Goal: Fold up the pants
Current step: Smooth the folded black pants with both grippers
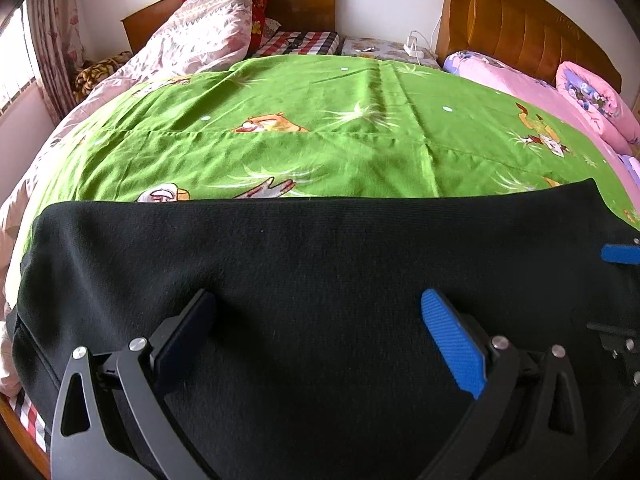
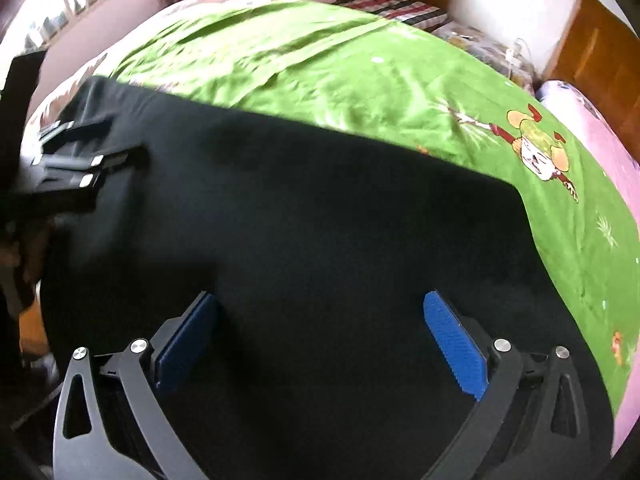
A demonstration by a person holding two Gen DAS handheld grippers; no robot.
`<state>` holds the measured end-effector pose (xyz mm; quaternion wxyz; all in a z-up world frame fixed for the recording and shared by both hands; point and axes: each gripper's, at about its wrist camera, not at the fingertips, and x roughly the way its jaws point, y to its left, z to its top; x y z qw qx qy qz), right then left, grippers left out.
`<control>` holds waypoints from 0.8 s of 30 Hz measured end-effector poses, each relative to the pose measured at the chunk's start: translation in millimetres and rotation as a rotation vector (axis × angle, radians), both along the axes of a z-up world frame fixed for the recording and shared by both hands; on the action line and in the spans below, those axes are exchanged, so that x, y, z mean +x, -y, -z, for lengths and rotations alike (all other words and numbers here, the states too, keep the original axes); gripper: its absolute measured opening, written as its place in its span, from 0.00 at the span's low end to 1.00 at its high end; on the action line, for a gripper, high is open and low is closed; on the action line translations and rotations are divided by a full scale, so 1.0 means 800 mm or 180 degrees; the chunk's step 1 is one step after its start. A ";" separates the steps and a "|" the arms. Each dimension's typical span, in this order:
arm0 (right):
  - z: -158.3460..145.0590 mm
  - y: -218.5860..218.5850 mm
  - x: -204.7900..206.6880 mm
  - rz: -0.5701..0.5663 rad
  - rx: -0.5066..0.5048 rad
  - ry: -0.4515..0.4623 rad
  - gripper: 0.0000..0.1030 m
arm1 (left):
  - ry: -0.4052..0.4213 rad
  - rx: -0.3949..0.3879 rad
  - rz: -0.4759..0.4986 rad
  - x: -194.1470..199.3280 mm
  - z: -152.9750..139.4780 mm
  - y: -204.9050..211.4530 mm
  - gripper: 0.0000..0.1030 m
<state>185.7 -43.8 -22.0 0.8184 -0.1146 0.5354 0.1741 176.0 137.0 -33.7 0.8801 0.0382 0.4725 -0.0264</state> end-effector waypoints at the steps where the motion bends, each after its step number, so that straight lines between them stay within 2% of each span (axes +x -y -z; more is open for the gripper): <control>1: -0.004 0.003 0.000 0.0054 -0.0010 0.0052 0.96 | 0.0003 0.0000 -0.0001 0.000 0.000 -0.001 0.99; 4: -0.013 0.019 0.023 0.0354 0.0046 0.0239 0.96 | 0.0014 0.0001 0.0000 0.000 0.000 -0.001 0.99; 7: -0.008 0.027 0.063 0.0603 0.0228 0.0281 0.96 | 0.0016 0.0003 -0.0003 -0.001 0.000 -0.001 0.99; 9: 0.007 0.026 0.084 0.0697 0.0097 0.0194 0.96 | 0.0016 0.0003 -0.0005 -0.001 0.000 0.000 0.99; 12: 0.007 0.021 0.096 0.0682 0.0101 0.0219 0.96 | 0.0016 0.0003 -0.0006 -0.001 0.000 0.000 0.99; 15: -0.016 0.035 0.076 0.0799 0.0311 0.0435 0.96 | 0.0019 0.0003 -0.0005 -0.001 0.000 0.000 0.99; 18: -0.038 0.053 0.025 0.0740 0.0126 0.0652 0.96 | 0.0019 0.0004 -0.0008 -0.002 0.000 0.001 0.99; 21: -0.038 0.089 -0.002 0.0836 -0.0016 0.0579 0.96 | 0.0020 0.0009 -0.0010 -0.002 0.001 0.002 0.99; 24: -0.011 0.146 -0.020 0.1103 -0.0232 0.0313 0.96 | 0.0021 0.0007 -0.0007 -0.002 0.001 0.000 0.99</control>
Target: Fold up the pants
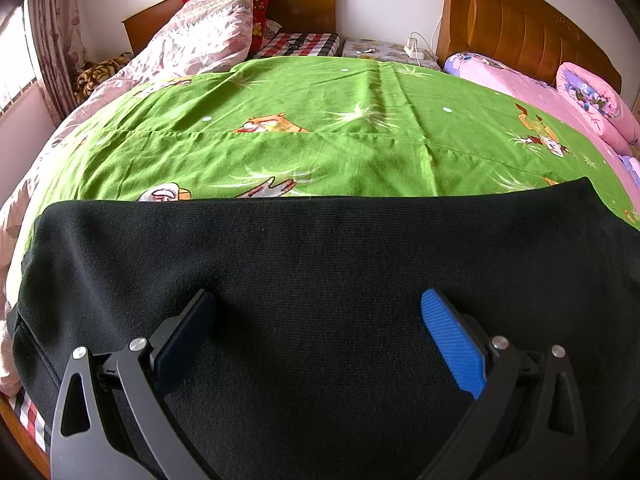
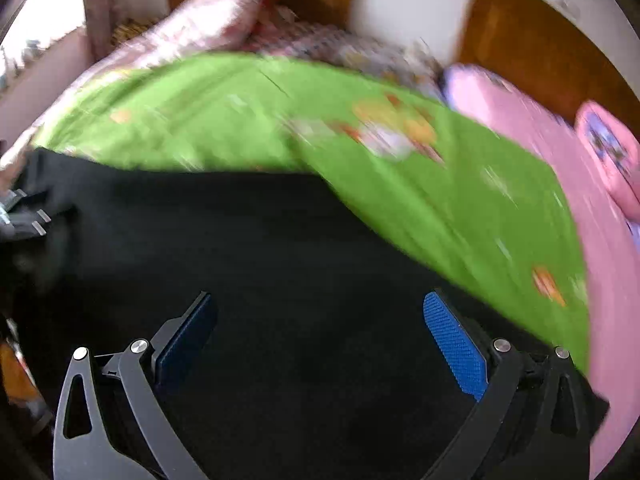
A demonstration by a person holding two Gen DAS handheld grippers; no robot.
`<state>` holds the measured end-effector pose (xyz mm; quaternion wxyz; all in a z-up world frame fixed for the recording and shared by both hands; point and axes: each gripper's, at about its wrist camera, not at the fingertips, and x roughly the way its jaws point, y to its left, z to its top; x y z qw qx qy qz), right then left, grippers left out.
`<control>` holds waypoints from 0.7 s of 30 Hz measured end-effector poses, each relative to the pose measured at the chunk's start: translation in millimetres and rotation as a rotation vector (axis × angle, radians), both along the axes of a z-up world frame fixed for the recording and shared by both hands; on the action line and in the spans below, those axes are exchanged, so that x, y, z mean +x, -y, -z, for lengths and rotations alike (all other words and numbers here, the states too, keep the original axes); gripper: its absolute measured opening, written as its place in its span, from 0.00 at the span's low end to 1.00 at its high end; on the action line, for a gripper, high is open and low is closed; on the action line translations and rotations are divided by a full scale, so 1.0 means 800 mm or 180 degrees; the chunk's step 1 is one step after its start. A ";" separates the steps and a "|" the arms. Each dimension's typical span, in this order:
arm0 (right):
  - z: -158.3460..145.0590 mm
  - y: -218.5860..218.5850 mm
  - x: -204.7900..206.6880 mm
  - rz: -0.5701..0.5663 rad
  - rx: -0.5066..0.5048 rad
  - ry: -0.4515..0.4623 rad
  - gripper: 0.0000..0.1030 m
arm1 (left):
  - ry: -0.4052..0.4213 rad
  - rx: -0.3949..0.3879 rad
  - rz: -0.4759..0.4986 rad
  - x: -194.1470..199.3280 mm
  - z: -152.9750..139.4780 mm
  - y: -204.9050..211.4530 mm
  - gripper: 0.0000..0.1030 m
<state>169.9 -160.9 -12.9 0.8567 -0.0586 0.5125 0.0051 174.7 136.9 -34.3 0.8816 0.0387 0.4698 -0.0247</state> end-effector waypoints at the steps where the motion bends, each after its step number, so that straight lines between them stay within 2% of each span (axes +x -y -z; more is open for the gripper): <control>1: 0.012 0.025 -0.002 0.0154 0.0008 -0.0100 0.96 | 0.0000 -0.0001 0.0000 0.000 0.000 0.000 0.99; 3: 0.020 0.062 -0.009 0.0234 0.0526 -0.0083 0.96 | -0.0003 -0.0003 0.0003 0.000 0.000 0.000 0.99; 4: 0.014 0.073 -0.018 0.0280 0.0559 -0.0022 0.96 | -0.0005 -0.0003 0.0005 0.000 0.000 0.000 0.99; 6: 0.000 0.084 -0.034 0.0441 0.0333 0.0076 0.96 | -0.0004 -0.0006 0.0008 0.000 0.000 0.000 0.99; 7: -0.011 0.091 -0.049 0.0480 0.0320 0.0198 0.96 | -0.0012 -0.0027 0.0023 -0.002 -0.002 0.000 0.99; 9: -0.027 0.106 -0.081 0.0541 0.0477 0.0381 0.96 | -0.0073 0.0010 -0.0081 -0.014 -0.013 0.003 0.96; 10: -0.036 0.115 -0.102 0.0594 0.0481 0.0478 0.96 | -0.0066 -0.0070 -0.0048 -0.021 -0.022 0.008 0.96; 12: -0.042 0.127 -0.128 0.0654 0.0442 0.0554 0.96 | 0.0030 -0.0368 0.0300 -0.036 -0.051 0.038 0.97; 14: -0.041 0.134 -0.149 0.0648 0.0440 0.0560 0.96 | 0.0089 -0.0431 0.0821 -0.050 -0.077 0.100 0.98; 16: -0.040 0.133 -0.164 0.0574 0.0462 0.0570 0.96 | -0.0035 -0.0562 0.1390 -0.053 -0.085 0.175 0.98; 18: -0.035 0.132 -0.174 0.0498 0.0553 0.0547 0.96 | -0.0331 -0.0637 0.1803 -0.043 -0.070 0.251 0.98; 21: -0.024 0.125 -0.181 0.0420 0.0595 0.0443 0.96 | -0.0490 -0.0458 0.1911 -0.018 -0.037 0.323 0.98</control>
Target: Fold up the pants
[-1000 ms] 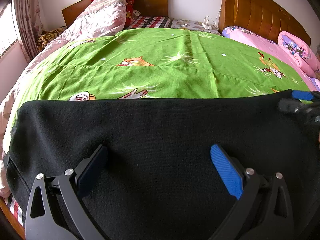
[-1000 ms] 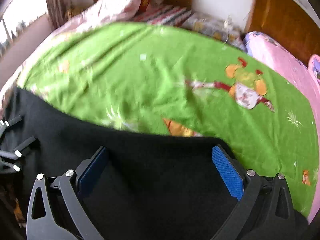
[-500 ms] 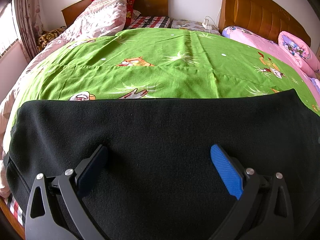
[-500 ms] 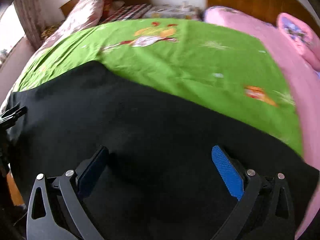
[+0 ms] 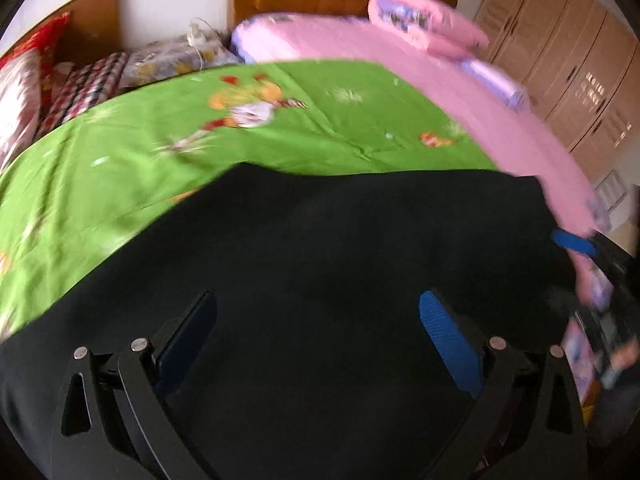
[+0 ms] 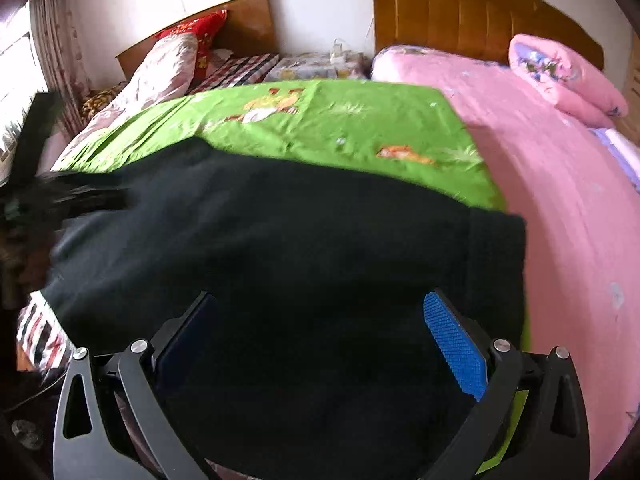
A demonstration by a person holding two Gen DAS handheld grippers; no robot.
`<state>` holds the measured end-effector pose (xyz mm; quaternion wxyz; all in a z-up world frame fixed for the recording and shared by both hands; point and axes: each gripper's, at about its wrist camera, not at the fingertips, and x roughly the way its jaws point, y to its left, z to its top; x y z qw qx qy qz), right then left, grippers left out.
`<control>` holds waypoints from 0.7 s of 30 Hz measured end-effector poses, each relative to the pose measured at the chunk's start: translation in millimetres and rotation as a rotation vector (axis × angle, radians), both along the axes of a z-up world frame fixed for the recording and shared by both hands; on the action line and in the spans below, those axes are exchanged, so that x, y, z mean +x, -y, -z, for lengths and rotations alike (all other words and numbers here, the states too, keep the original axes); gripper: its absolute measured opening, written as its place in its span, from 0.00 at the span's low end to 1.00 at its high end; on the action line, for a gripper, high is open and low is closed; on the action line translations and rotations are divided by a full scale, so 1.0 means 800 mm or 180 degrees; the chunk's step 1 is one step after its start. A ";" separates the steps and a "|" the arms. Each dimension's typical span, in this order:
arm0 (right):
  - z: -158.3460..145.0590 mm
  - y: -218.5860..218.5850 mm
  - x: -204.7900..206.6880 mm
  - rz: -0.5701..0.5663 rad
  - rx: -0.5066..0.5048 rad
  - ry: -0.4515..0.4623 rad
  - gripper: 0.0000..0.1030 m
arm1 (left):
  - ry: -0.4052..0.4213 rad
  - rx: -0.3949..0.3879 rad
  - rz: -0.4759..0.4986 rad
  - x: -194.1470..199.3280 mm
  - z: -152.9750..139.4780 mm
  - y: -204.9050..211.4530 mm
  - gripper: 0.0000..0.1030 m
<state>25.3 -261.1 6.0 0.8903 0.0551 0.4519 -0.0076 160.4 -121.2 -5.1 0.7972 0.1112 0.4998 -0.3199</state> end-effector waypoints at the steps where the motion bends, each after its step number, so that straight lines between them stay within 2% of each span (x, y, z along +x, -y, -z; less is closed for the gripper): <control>1: 0.005 -0.005 -0.001 -0.0058 -0.0028 -0.0035 0.96 | -0.0012 0.0124 -0.0025 0.012 0.016 0.020 0.97; 3: 0.016 -0.008 -0.007 -0.0081 0.0023 -0.0128 0.96 | 0.0026 0.0222 -0.0067 0.025 0.034 0.038 0.98; 4: 0.031 -0.012 -0.008 -0.0137 -0.0051 -0.0305 0.96 | 0.0313 0.0336 -0.0087 0.027 0.041 0.045 0.99; 5: 0.037 -0.018 -0.016 -0.0274 -0.0209 -0.0263 0.96 | 0.0443 0.0391 -0.0084 0.028 0.046 0.047 0.99; 8: 0.039 0.000 -0.035 -0.0433 0.0040 -0.0120 0.95 | 0.0403 0.0288 -0.0116 0.039 0.044 0.039 0.99; 10: 0.040 -0.001 -0.044 -0.0538 -0.0023 -0.0058 0.95 | 0.0434 0.0326 -0.0121 0.041 0.046 0.042 0.99; 18: 0.038 -0.008 -0.052 -0.0466 -0.0087 0.0005 0.95 | 0.0460 0.0287 -0.0146 0.039 0.048 0.039 0.99; 20: 0.029 -0.015 -0.051 -0.0386 -0.0271 0.0012 0.95 | 0.0441 0.0210 -0.0144 0.039 0.045 0.036 0.98; 21: 0.016 -0.020 -0.053 -0.0235 -0.0454 0.0064 0.94 | 0.0437 0.0165 -0.0152 0.037 0.043 0.032 0.98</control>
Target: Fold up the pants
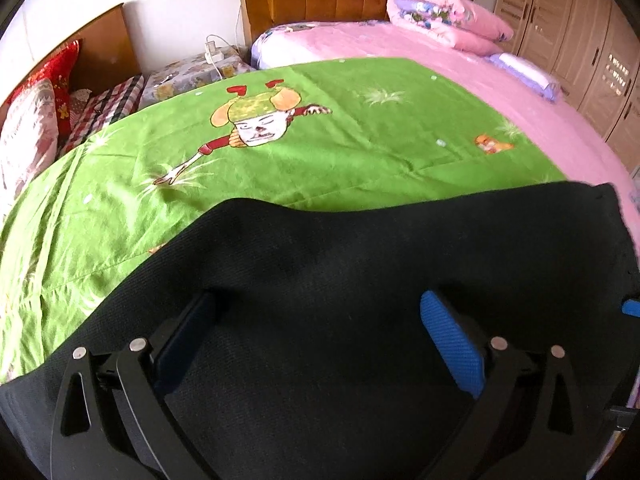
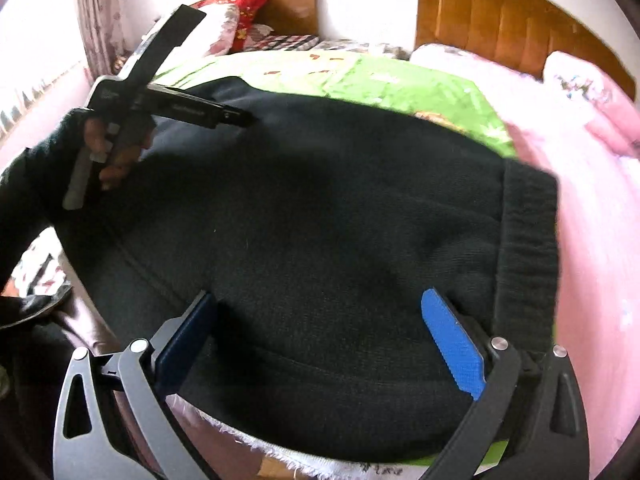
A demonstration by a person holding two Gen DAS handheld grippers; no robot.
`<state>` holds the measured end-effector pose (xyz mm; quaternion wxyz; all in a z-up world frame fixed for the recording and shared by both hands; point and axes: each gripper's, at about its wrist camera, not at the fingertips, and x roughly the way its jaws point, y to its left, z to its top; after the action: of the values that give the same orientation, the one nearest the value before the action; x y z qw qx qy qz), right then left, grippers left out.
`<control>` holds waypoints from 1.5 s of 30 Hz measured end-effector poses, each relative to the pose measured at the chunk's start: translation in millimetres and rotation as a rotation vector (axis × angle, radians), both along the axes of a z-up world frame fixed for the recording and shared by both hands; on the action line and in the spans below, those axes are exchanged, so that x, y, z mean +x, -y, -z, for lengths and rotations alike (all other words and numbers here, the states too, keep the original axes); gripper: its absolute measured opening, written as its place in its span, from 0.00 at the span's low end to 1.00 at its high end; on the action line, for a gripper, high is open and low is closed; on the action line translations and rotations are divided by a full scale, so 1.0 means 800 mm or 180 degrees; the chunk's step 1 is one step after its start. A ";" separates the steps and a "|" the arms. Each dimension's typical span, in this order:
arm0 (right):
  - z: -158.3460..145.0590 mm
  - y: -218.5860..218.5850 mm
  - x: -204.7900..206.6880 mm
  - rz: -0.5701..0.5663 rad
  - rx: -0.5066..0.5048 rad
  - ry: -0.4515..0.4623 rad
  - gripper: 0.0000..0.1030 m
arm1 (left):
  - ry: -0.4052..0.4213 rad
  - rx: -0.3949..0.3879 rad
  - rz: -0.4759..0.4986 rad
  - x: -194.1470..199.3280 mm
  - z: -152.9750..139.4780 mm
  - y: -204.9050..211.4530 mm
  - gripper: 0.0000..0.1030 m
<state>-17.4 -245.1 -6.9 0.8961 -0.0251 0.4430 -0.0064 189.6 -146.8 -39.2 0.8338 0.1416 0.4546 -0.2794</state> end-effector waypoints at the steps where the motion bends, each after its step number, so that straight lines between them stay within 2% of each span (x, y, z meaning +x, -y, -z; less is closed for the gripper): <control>1: -0.014 -0.003 -0.005 0.0131 -0.0055 0.0102 0.94 | 0.0022 -0.0069 -0.0054 -0.003 -0.007 -0.008 0.98; 2: -0.038 -0.007 -0.012 0.0248 0.0055 0.0282 0.95 | 0.0105 -0.0143 -0.0130 -0.009 -0.018 -0.018 0.98; 3: -0.061 -0.009 -0.019 0.0305 0.0280 0.0479 0.96 | 0.0174 -0.0208 -0.0156 -0.015 -0.027 -0.026 0.98; 4: -0.096 -0.014 -0.030 0.0355 0.0632 0.0812 0.96 | 0.0296 -0.0348 -0.0165 -0.028 -0.044 -0.043 0.98; 5: -0.116 -0.020 -0.036 0.0393 0.0796 0.1021 0.96 | 0.0384 -0.0408 -0.0183 -0.039 -0.054 -0.058 0.98; 8: -0.157 -0.053 -0.042 0.0582 0.1255 0.1400 0.96 | 0.0579 -0.0338 -0.0356 -0.065 -0.072 -0.109 0.98; 9: -0.167 -0.071 -0.042 0.0602 0.1653 0.1455 0.96 | 0.0607 -0.0304 -0.0449 -0.074 -0.072 -0.136 0.98; 11: -0.181 -0.102 -0.035 0.0431 0.2181 0.1424 0.96 | 0.0704 -0.0266 -0.0642 -0.093 -0.073 -0.190 0.98; 13: -0.198 -0.148 -0.024 0.0240 0.2545 0.1305 0.96 | 0.0765 -0.0246 -0.0876 -0.111 -0.074 -0.250 0.98; 15: -0.217 -0.197 -0.009 -0.0114 0.2785 0.1085 0.96 | 0.0854 -0.0164 -0.1272 -0.132 -0.079 -0.329 0.98; 17: -0.240 -0.252 0.003 -0.0524 0.2860 0.0839 0.96 | 0.0958 -0.0030 -0.1654 -0.150 -0.085 -0.396 0.98; 19: -0.260 -0.301 0.012 -0.0947 0.2803 0.0661 0.96 | 0.1002 0.0129 -0.2227 -0.167 -0.090 -0.487 0.98; 21: -0.272 -0.328 0.020 -0.1155 0.2698 0.0533 0.96 | 0.1006 0.0211 -0.2746 -0.180 -0.094 -0.566 0.98; 25: -0.271 -0.374 0.043 -0.1391 0.2656 0.0172 0.96 | 0.0934 0.0252 -0.3445 -0.201 -0.091 -0.670 0.98; 27: -0.263 -0.394 0.050 -0.1387 0.2560 0.0080 0.96 | 0.0862 0.0203 -0.3639 -0.208 -0.084 -0.696 0.98; 30: -0.252 -0.408 0.061 -0.1320 0.2589 -0.0019 0.96 | 0.0751 0.0084 -0.3737 -0.213 -0.067 -0.714 0.98; 32: -0.244 -0.406 0.073 -0.1260 0.2737 -0.0173 0.96 | 0.0655 -0.0082 -0.3734 -0.214 -0.052 -0.720 0.98; 33: -0.245 -0.404 0.076 -0.1286 0.2786 -0.0142 0.96 | 0.0598 -0.0241 -0.3700 -0.214 -0.046 -0.721 0.98; 34: -0.238 -0.398 0.090 -0.1329 0.2725 0.0038 0.96 | 0.0477 -0.0556 -0.3645 -0.213 -0.040 -0.727 0.98; 35: -0.226 -0.399 0.103 -0.1315 0.2517 0.0150 0.96 | 0.0358 -0.0860 -0.3592 -0.211 -0.033 -0.729 0.98; 36: -0.212 -0.405 0.117 -0.1255 0.2215 0.0197 0.96 | 0.0199 -0.1321 -0.3500 -0.205 -0.024 -0.736 0.98; 37: -0.178 -0.422 0.145 -0.1153 0.1524 0.0202 0.96 | 0.0112 -0.1620 -0.3442 -0.201 -0.018 -0.740 0.98; 39: -0.125 -0.447 0.178 -0.1189 0.0775 0.0119 0.96 | -0.0081 -0.2245 -0.3384 -0.190 -0.005 -0.750 0.98; 41: -0.058 -0.475 0.206 -0.1265 -0.0083 0.0088 0.95 | -0.0200 -0.2604 -0.3295 -0.177 0.005 -0.754 0.98; 42: -0.035 -0.482 0.212 -0.1299 -0.0305 0.0060 0.95 | -0.0271 -0.2699 -0.3294 -0.169 0.010 -0.756 0.98; 45: 0.025 -0.486 0.219 -0.1462 -0.0506 -0.0290 0.95 | -0.0492 -0.2749 -0.3207 -0.149 0.020 -0.754 0.98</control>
<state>157.8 143.5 -27.2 0.8484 -0.1959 0.4637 0.1637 70.3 456.1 -55.1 0.8092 -0.4551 0.3710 -0.0220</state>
